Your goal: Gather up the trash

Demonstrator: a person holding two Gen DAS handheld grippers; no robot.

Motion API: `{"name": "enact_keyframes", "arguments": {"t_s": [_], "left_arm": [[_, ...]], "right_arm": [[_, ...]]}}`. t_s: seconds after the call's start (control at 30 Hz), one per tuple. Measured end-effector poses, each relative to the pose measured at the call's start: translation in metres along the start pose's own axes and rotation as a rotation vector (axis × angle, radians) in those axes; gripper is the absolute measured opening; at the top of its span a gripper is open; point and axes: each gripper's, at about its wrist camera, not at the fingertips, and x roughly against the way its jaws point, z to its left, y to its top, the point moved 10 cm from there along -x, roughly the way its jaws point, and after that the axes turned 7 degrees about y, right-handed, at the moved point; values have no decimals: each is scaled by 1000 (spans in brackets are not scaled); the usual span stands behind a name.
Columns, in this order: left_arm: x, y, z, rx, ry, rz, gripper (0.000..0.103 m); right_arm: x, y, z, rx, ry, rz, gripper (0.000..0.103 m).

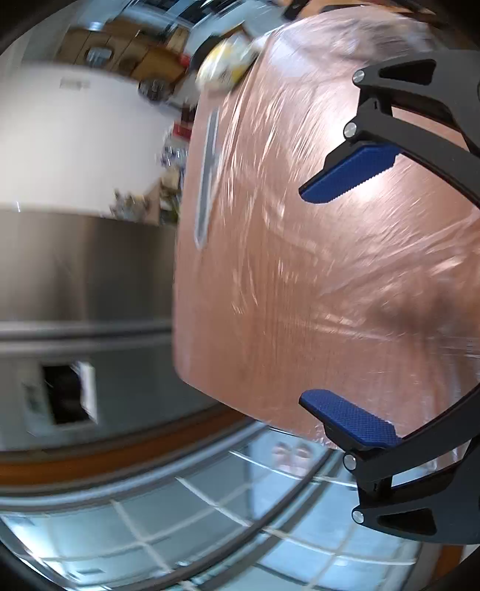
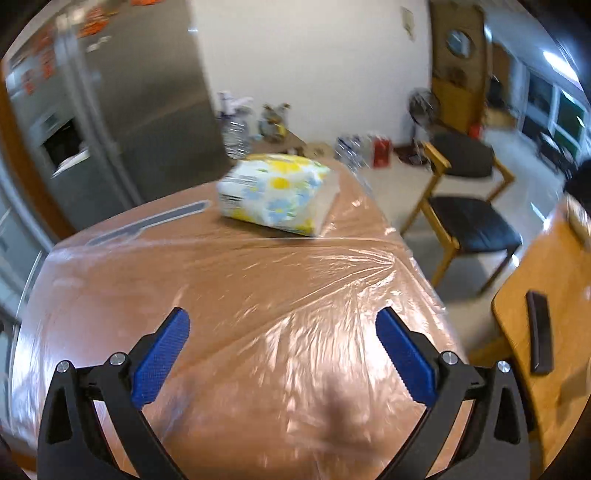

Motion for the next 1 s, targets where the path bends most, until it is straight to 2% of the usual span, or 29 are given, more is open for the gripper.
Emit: {"name": "enact_keyframes", "arguments": {"t_s": [0.17, 0.37, 1.0], "left_arm": [[-50, 8, 17, 88, 66, 71, 101], [-84, 13, 23, 131, 113, 111, 101], [-124, 31, 36, 136, 151, 139, 101]], "right_arm": [[-37, 2, -14, -4, -101, 33, 99], [-65, 11, -32, -52, -141, 52, 99], [-92, 40, -73, -75, -227, 65, 99]]}}
